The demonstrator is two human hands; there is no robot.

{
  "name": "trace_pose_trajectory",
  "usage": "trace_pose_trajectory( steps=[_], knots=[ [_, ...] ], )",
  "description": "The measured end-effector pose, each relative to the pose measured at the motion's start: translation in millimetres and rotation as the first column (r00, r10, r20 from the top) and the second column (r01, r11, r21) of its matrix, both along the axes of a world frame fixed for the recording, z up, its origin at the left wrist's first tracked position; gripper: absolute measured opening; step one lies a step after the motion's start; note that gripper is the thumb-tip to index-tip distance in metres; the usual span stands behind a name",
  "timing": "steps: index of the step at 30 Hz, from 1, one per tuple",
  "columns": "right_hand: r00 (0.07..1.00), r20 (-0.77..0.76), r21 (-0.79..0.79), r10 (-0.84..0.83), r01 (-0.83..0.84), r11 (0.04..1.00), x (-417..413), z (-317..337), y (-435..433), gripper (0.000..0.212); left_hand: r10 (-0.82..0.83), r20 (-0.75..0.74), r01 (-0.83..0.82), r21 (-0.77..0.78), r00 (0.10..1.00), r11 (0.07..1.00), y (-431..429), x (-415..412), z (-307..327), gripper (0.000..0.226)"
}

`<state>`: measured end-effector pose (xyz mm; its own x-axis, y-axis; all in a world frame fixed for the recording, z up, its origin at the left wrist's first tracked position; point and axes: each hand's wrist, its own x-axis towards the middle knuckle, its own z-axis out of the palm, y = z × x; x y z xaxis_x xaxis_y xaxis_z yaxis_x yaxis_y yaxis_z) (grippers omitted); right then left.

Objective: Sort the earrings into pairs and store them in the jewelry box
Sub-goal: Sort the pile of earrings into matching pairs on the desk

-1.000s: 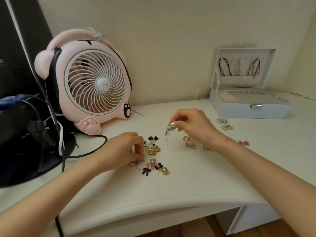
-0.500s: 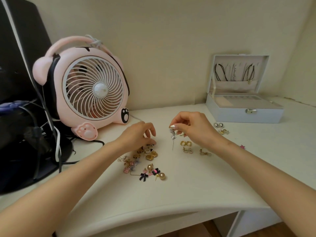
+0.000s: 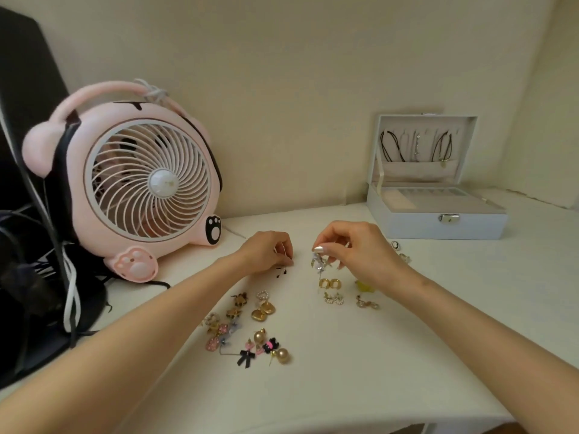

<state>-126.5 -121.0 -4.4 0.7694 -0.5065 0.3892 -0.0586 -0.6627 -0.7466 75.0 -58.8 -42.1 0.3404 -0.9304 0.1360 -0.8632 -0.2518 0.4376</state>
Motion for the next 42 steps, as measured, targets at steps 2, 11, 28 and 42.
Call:
trace_pose_trajectory(
  steps=[2,11,28,42],
  knots=[
    [1.000,-0.009,0.000,-0.014,0.014,1.000,1,-3,-3,0.014,0.016,-0.014,-0.016,-0.023,1.000,1.000,-10,4,-3,0.011],
    [0.999,-0.042,0.042,0.025,-0.023,0.999,7,-11,-1,0.014,0.047,0.026,-0.043,-0.156,0.999,0.987,6,5,7,0.016],
    [0.991,-0.055,0.084,0.118,-0.114,0.990,10,-21,24,0.012,-0.116,0.004,0.112,0.205,0.993,0.972,137,-31,26,0.016],
    [0.988,-0.064,0.087,0.138,-0.133,0.987,15,-24,19,0.014,-0.087,-0.365,0.065,-0.073,0.927,0.995,127,-29,33,0.024]
  ],
)
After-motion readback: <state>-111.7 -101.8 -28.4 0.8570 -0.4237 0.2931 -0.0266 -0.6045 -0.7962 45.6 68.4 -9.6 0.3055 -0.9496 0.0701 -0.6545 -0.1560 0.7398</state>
